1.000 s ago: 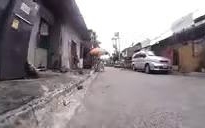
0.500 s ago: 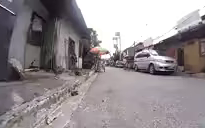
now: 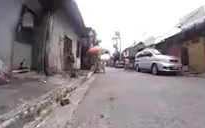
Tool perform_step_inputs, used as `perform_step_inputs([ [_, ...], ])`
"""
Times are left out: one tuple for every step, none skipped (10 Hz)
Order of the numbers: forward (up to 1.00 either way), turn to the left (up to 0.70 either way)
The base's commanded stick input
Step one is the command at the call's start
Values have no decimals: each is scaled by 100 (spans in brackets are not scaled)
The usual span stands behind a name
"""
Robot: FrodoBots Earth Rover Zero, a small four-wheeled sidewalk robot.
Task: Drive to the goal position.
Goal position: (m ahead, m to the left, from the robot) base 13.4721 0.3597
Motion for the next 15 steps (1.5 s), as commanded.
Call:
perform_step_inputs([
  [0,0],
  [0,0],
  [0,0],
  [0,0],
  [0,0],
  [0,0],
  [0,0],
  [0,0],
  [0,0],
  [90,0],
  [100,0],
  [100,0],
  [100,0],
  [18,0],
  [0,0],
])
